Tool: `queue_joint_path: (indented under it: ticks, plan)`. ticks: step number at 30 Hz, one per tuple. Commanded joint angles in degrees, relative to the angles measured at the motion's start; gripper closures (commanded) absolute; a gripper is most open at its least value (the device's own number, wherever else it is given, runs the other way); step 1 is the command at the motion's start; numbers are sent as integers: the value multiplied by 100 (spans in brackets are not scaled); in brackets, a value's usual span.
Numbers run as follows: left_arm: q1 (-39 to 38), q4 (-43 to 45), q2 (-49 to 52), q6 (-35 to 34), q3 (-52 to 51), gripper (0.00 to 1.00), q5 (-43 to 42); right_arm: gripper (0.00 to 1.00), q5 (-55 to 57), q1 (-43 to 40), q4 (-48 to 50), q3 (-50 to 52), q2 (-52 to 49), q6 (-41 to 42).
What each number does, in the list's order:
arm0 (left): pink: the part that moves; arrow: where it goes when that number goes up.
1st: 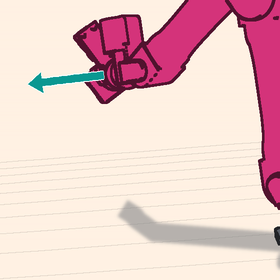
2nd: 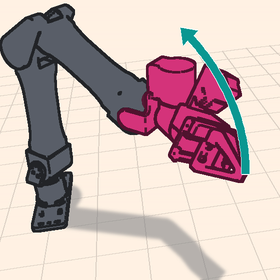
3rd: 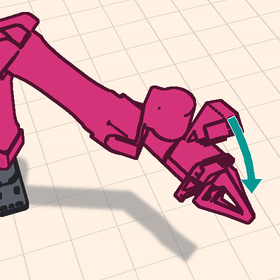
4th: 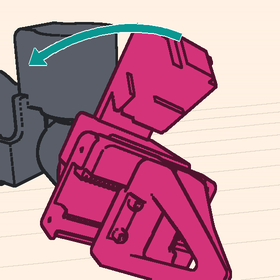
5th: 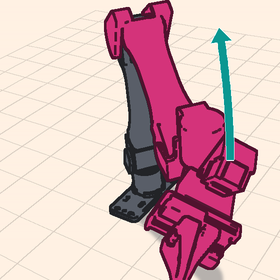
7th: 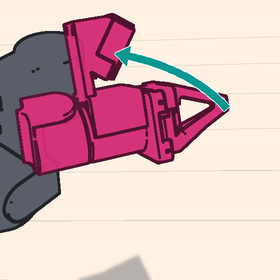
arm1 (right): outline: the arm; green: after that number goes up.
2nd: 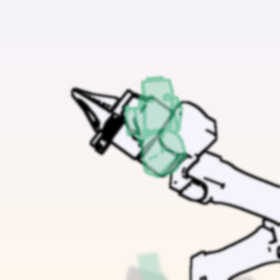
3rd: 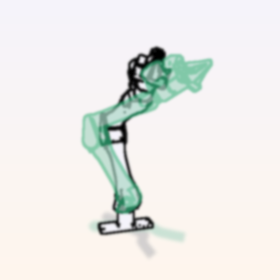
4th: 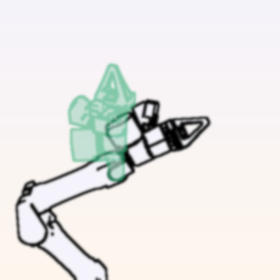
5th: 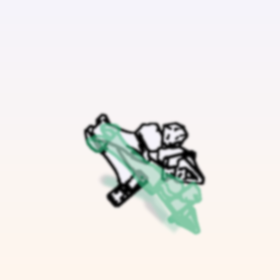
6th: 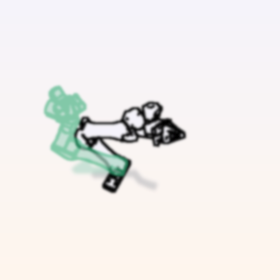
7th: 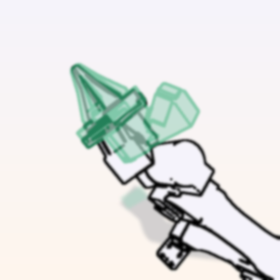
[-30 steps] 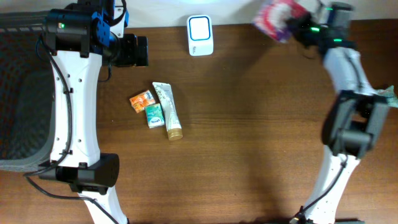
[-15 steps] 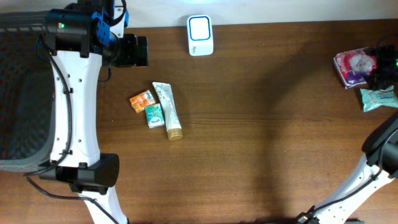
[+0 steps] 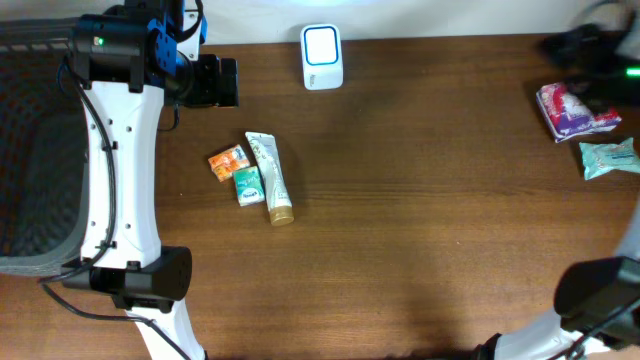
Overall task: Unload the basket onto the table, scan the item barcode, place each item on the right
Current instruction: 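Move the right gripper to the white Pantene tube and grasp it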
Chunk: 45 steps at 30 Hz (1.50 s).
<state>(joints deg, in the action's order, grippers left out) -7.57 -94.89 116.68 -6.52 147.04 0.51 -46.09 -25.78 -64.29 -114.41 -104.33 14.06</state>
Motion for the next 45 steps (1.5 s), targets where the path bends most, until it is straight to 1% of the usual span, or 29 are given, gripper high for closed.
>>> queue_joint_path:
  ticks: [1,4,7,10,11,15,16,17,19,21,22,23,24,26,27,28,29,30,31,32,35,39,40,41,43,44,45]
  plan:
    - [7,7,-2,-31,0,1,37,1,219,1034,-442,63,-278,-938]
    - [9,7,-2,-31,0,1,37,1,466,2111,-511,63,-476,-935]
    - [13,7,-2,-31,0,1,37,1,1008,3270,-249,63,-807,-909]
    - [9,4,-2,-31,0,1,37,0,1038,4092,162,63,-1357,-601]
    - [13,7,-2,-31,0,1,39,3,1038,4315,319,63,-1589,-452]
    - [13,7,-2,-31,0,1,37,4,1036,4975,787,63,-2347,-343]
    - [13,7,-2,-31,0,1,37,9,1043,5132,887,63,-2531,-308]
    - [13,7,-2,-31,0,1,37,19,1082,5254,1005,63,-2695,-138]
    - [9,7,-2,-31,0,1,37,20,1078,5434,1325,63,-3012,267]
    - [9,7,-2,-31,0,1,37,20,1080,5589,1558,63,-3237,299]
    - [9,7,-2,-31,0,1,37,25,1082,5657,1602,63,-3318,299]
    - [9,7,-2,-31,0,1,37,34,1084,5687,1615,63,-3375,297]
    - [9,7,-2,-31,0,1,37,45,1141,5707,1611,63,-3403,297]
    - [9,7,-2,-31,0,1,37,52,1541,5740,1526,66,-3407,299]
    - [9,7,-2,-31,0,1,39,58,1749,5759,1473,66,-3407,302]
    - [9,7,-2,-31,0,1,37,73,1969,5759,1390,66,-3407,302]
    - [9,7,-2,-31,0,1,37,84,2109,5757,1331,66,-3407,332]
    - [9,7,-2,-31,0,1,37,91,2361,5748,1213,66,-3407,487]
    - [9,7,-2,-31,0,1,37,95,2588,5722,1064,66,-3405,627]
    - [9,7,-2,-31,0,1,37,96,2649,5676,920,66,-3405,638]
    - [9,7,-2,-31,0,1,37,96,2903,5351,319,59,-3296,634]
    - [9,7,-2,-31,0,1,37,96,4065,4843,-680,59,-3040,546]
    - [9,7,-2,-31,0,1,37,89,4295,4701,-857,59,-3036,544]
    - [9,7,-2,-31,0,1,37,80,4356,4588,-933,59,-3036,522]
    - [9,7,-2,-31,0,1,39,60,4334,4350,-1370,-55,-3016,378]
    - [9,7,-2,-31,0,1,37,46,4341,4308,-1574,-160,-2979,378]
    - [9,7,-2,-31,0,1,37,39,4363,4301,-1794,-302,-2898,378]
